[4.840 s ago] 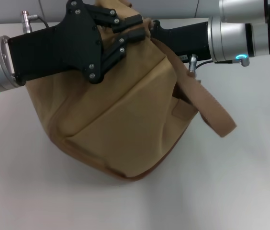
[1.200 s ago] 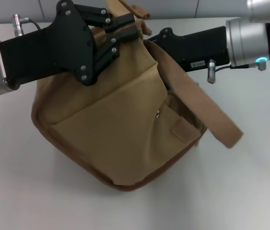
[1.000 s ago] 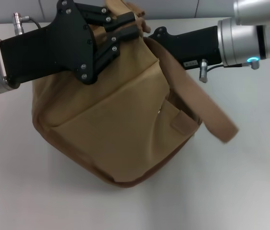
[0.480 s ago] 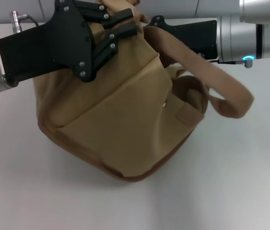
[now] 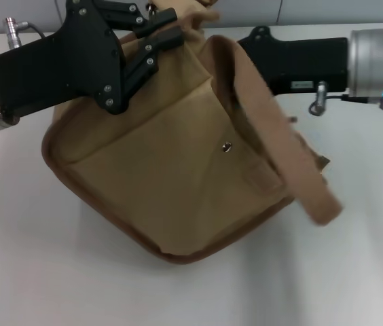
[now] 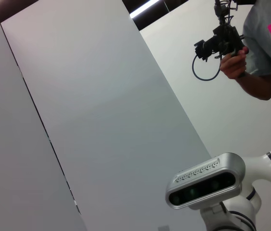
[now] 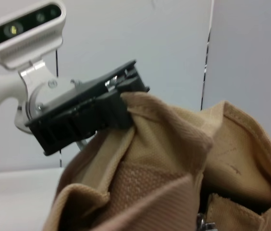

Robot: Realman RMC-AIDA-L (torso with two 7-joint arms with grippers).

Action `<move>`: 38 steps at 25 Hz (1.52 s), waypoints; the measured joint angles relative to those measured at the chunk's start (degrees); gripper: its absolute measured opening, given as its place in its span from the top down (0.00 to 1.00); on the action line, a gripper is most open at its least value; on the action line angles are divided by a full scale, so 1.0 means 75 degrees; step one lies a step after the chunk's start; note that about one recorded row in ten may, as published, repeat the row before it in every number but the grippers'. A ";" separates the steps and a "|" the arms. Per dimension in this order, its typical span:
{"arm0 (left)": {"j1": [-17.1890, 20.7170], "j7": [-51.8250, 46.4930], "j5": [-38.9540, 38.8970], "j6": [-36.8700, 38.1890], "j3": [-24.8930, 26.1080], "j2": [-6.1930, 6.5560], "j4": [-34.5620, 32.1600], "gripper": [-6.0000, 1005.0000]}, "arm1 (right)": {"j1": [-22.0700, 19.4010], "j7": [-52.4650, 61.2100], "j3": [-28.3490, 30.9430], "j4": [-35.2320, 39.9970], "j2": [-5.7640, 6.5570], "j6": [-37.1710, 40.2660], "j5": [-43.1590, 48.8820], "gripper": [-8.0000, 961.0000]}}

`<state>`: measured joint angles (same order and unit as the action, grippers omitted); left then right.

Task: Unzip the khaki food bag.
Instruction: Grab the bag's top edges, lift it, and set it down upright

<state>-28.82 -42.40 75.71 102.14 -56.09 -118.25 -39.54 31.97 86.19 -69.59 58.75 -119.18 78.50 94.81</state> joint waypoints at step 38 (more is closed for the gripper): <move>0.0009 0.0052 -0.0020 -0.0014 0.0096 0.0007 0.0011 0.91 | 0.0366 0.0321 0.1064 -0.0403 0.0025 0.1029 0.0697 0.81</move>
<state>-28.76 -42.01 75.56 102.04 -55.37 -118.20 -39.46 34.72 88.60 -61.61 55.72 -118.99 86.22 100.04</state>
